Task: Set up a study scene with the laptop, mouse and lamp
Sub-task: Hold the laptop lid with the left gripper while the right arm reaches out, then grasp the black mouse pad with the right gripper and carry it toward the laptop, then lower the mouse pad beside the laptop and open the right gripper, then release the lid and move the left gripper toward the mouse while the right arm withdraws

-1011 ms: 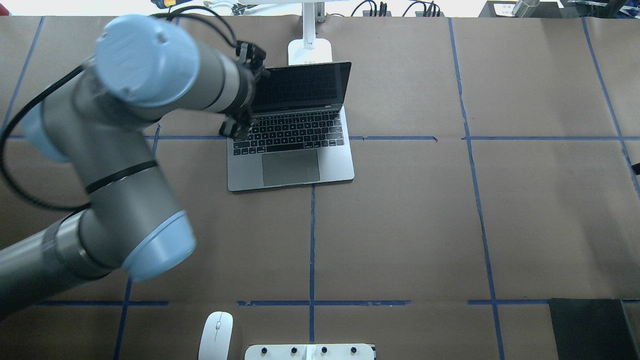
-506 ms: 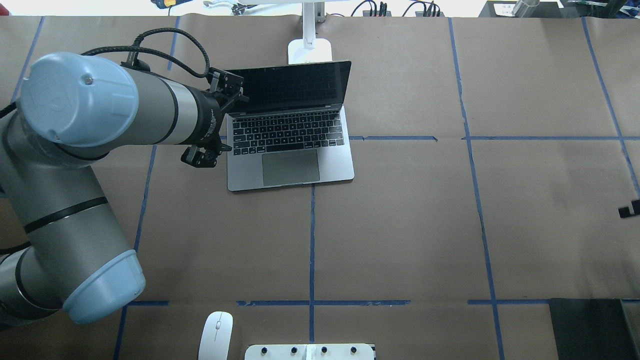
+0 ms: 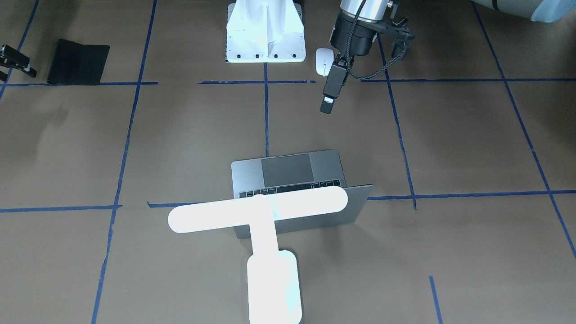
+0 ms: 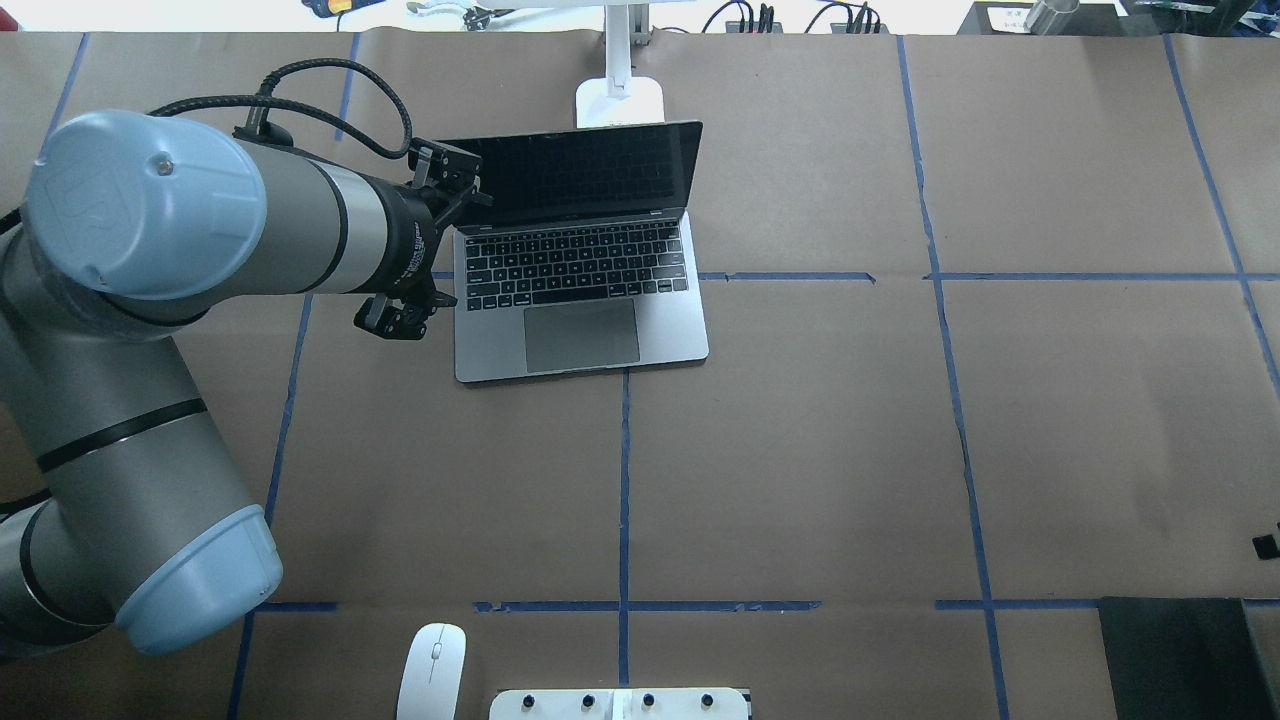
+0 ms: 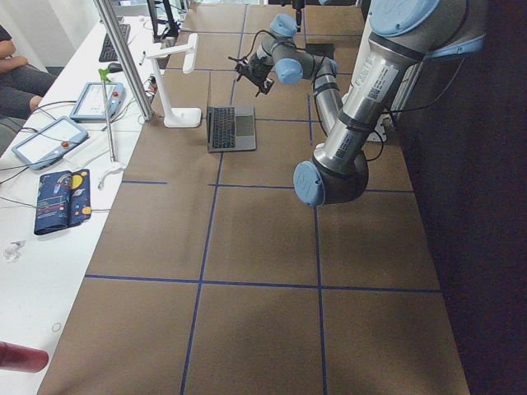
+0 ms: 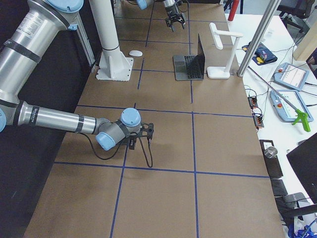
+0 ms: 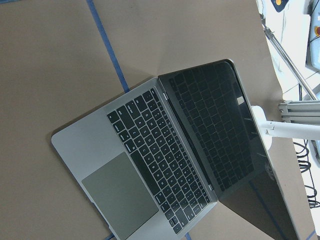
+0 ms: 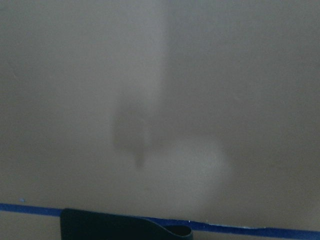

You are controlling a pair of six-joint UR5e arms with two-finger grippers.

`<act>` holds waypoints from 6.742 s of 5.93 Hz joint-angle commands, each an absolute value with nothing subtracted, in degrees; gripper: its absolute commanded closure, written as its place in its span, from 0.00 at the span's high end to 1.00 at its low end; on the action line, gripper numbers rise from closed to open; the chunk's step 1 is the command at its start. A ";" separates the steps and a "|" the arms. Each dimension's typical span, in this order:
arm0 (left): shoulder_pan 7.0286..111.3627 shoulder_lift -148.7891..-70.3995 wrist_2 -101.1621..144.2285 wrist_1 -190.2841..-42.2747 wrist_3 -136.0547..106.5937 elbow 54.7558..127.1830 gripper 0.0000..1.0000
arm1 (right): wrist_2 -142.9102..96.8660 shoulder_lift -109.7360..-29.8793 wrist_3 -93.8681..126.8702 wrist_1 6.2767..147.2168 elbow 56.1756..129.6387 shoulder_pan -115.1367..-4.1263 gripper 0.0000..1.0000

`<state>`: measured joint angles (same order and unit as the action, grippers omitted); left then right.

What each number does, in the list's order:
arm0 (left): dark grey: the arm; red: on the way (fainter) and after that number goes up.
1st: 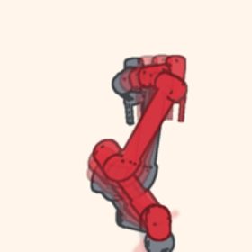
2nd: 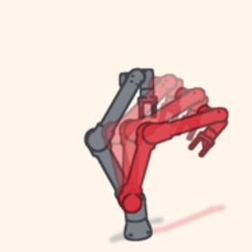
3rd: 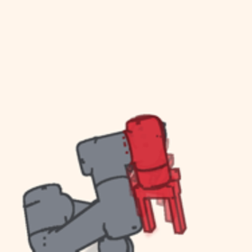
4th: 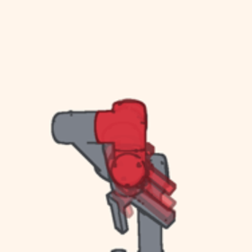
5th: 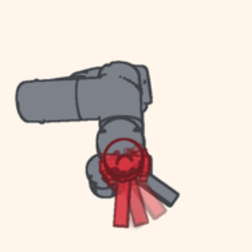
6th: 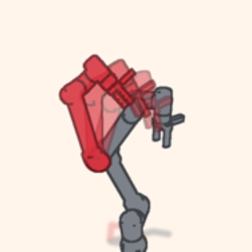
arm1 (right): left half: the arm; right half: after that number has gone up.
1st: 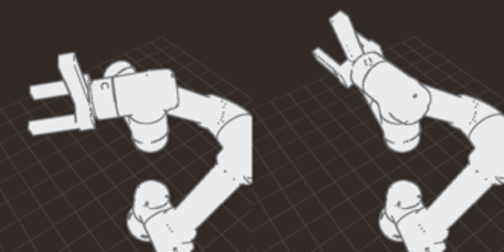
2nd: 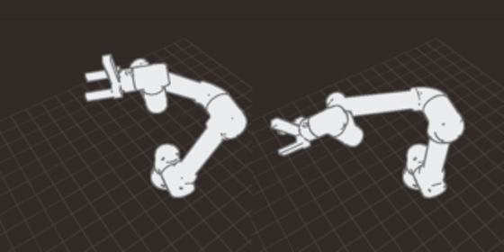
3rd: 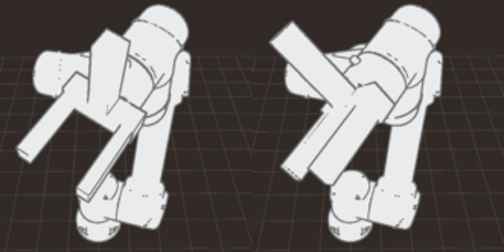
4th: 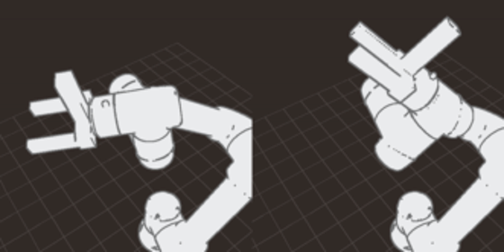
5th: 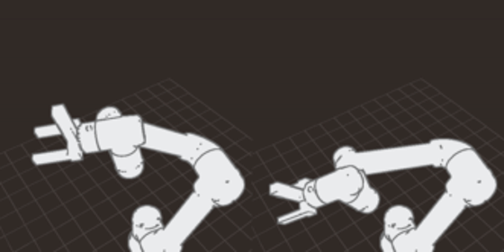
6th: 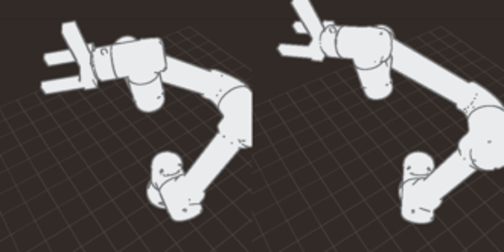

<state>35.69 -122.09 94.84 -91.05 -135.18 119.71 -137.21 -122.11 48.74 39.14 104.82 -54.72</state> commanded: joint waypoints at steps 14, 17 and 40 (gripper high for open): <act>35.24 -121.91 94.66 -91.14 -135.26 119.79 0.99 | -126.18 -106.00 66.62 44.21 115.90 -37.94 0.00; 34.89 -121.82 94.57 -91.14 -135.26 119.71 0.99 | -126.65 -66.75 66.62 81.96 112.70 -39.38 0.00; 18.95 -115.14 93.43 -86.60 -119.70 123.30 0.99 | -136.85 -66.15 51.94 64.95 81.80 -68.36 1.00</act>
<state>23.97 -116.33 93.82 -89.00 -126.40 122.53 -136.83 -63.03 52.08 64.99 79.29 -66.50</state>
